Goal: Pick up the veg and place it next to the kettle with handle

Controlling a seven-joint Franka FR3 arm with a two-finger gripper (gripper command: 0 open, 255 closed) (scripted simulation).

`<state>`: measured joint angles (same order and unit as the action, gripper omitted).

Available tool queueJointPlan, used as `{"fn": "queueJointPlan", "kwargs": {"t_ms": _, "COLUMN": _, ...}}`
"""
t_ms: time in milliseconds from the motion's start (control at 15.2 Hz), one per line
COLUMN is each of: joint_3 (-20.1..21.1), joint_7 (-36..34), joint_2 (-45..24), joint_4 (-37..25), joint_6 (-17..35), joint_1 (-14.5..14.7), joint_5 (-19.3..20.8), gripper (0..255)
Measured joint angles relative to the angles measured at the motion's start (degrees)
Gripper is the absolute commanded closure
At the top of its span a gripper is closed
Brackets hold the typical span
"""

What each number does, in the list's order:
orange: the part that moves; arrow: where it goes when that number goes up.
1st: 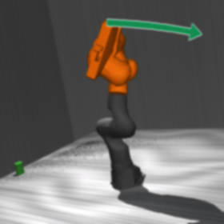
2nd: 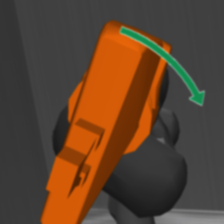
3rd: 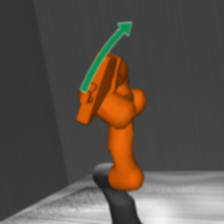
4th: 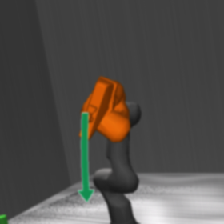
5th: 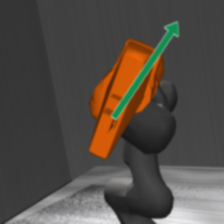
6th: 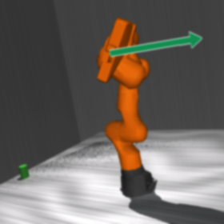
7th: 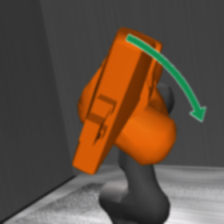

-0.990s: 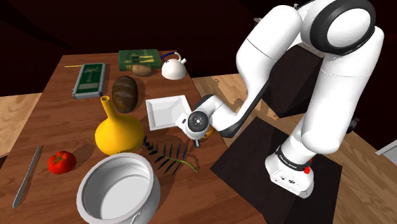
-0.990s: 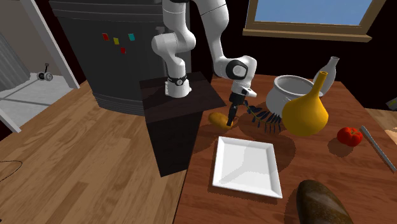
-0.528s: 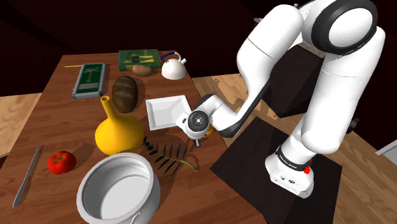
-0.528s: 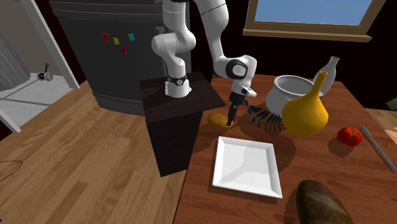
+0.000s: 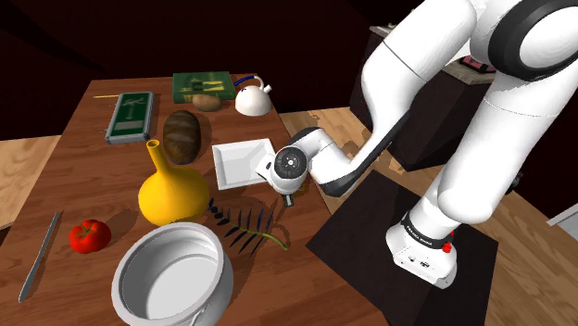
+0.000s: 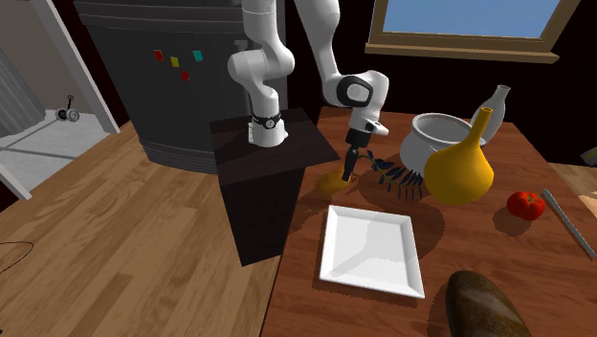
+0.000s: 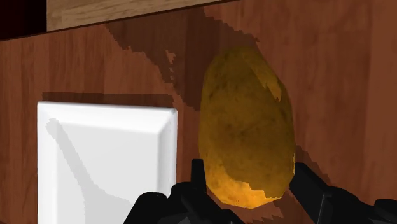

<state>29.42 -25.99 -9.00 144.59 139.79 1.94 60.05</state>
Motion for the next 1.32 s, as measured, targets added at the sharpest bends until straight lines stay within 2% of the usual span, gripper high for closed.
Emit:
{"fn": "queueJointPlan", "kwargs": {"t_ms": 726, "joint_3": 1.8, "joint_7": 12.07, "joint_2": 10.42, "joint_4": 1.76, "joint_6": -1.52, "joint_1": -0.39, "joint_5": -13.26, "gripper": 255}}
{"fn": "queueJointPlan", "kwargs": {"t_ms": 1320, "joint_3": 1.21, "joint_7": 21.44, "joint_2": 18.21, "joint_4": 1.92, "joint_6": -4.61, "joint_1": 1.14, "joint_5": -23.02, "gripper": 255}}
